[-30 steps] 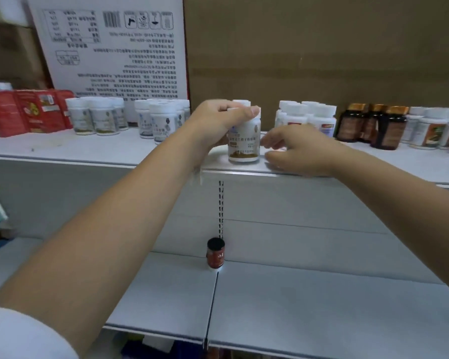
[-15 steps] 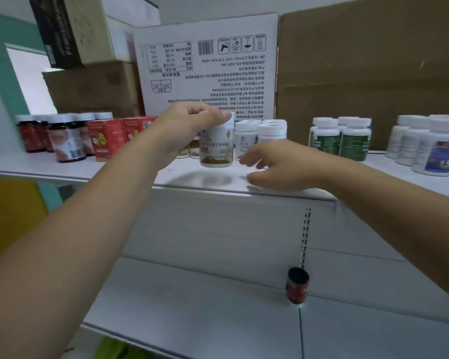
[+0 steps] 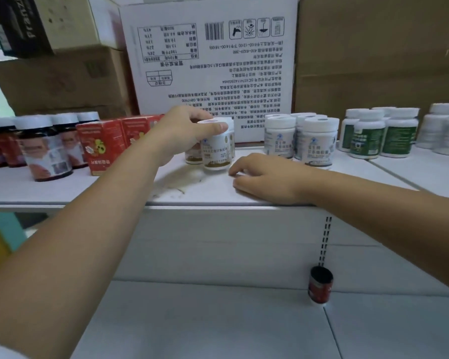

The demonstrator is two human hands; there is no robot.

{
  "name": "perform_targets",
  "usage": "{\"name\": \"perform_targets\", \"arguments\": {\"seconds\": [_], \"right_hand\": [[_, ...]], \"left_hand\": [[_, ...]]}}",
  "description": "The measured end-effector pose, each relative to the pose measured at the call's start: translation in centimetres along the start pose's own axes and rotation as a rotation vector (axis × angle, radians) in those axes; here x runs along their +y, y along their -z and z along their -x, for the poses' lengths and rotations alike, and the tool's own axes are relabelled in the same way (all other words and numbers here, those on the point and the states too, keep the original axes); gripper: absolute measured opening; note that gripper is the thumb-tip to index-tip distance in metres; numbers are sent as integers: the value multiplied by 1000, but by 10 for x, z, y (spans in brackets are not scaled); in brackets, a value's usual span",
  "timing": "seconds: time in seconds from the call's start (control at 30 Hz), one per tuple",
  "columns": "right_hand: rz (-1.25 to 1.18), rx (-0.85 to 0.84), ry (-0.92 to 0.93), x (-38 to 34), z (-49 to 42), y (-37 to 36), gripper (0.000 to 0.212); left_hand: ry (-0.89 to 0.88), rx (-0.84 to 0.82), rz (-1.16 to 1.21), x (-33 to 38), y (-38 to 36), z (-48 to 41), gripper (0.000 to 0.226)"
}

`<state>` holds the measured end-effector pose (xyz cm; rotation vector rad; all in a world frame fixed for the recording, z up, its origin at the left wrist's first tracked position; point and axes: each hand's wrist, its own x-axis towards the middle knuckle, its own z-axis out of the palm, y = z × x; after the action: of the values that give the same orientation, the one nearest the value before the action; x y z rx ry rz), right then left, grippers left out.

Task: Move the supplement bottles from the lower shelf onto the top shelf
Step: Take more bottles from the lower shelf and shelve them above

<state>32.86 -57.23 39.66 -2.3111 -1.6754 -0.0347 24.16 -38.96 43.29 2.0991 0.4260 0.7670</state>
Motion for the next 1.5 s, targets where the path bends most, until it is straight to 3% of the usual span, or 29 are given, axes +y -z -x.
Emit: {"name": "perform_targets", "arguments": {"seconds": [0.07,0.37,0.53,0.8,0.97,1.07,1.17,1.5], "right_hand": [[-4,12,-8,0,1,0,36],[-8,30,-21,-1,-2,-1,35],[-4,40,-19,-1,-2,-1,35],[38,96,-14,-5,0,-1,34],[170,213,-71,0,15,12,34],[233,235,-128,12,42,30,32],[269,226,-172,29,87,44,29],[295,283,-269,82,276,36,30]], "left_hand": [[4,-4,-30,-3,-4,-4,53],[-80,52,-110,-14,-8,2,68],[-78,68,-89,-16,-10,0,66],[-60,27,-348,-10,-7,13,68],[0,-122,-734,8,3,43,20],[74,-209,-894,20,7,75,25],[61,-155,-969,37,2,113,26],[157,-29,-904,64,-64,245,39]]}}
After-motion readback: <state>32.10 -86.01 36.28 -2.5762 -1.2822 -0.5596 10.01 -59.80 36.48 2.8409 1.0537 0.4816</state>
